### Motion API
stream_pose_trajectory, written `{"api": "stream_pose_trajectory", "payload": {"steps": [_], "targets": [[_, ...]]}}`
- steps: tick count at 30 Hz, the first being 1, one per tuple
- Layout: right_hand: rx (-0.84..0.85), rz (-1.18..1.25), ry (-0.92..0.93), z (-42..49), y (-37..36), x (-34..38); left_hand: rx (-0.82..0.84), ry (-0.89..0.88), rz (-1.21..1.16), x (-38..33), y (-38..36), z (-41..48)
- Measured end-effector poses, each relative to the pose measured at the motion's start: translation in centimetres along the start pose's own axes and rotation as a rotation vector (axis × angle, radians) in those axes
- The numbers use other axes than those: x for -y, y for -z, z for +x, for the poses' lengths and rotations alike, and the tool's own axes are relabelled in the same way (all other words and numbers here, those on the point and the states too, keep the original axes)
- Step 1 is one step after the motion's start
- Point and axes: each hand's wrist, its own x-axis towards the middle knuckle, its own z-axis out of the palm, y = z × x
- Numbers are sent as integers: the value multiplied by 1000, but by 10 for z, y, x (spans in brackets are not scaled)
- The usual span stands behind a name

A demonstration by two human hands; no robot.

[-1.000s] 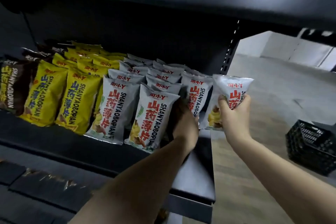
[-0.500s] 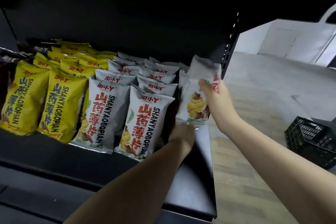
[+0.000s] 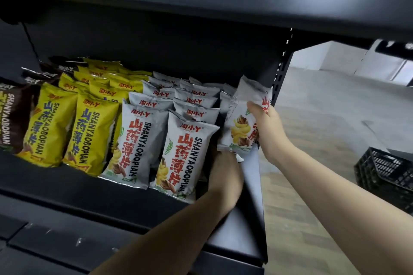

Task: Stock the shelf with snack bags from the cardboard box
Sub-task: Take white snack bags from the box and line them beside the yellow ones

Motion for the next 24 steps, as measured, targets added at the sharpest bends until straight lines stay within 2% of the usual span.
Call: {"api": "stream_pose_trajectory", "payload": {"steps": [1,2,4,5,7,9,10,14,17,20,24], "targets": [[-32,5,19,-2,2,1,-151,-93,149,4,-3,-10],[-72,11,35,-6,5,2,-303,-150,196,8,-6,-12],[-125,20,43,-11,12,1,-509,-253,244,18,-16,-26],[-144,16,36,-13,14,-2,-574,-295,192,20,-18,-27],[-146,-19,26,-21,17,-8,-590,-331,41,14,-11,-42],[-102,-53,10,-30,15,-14,-611,-415,11,10,-5,-49],[-75,-76,4,-35,12,-15,-550,-437,37,11,-5,-46],[44,-94,39,-46,-5,-19,-514,-346,217,8,-7,-29],[103,-100,-29,-44,-14,-23,-499,-272,211,2,1,-16],[107,-136,-33,-36,-13,-25,-418,-239,161,0,2,-7],[22,-186,30,-23,-5,-24,-491,-285,149,3,-4,4]]}}
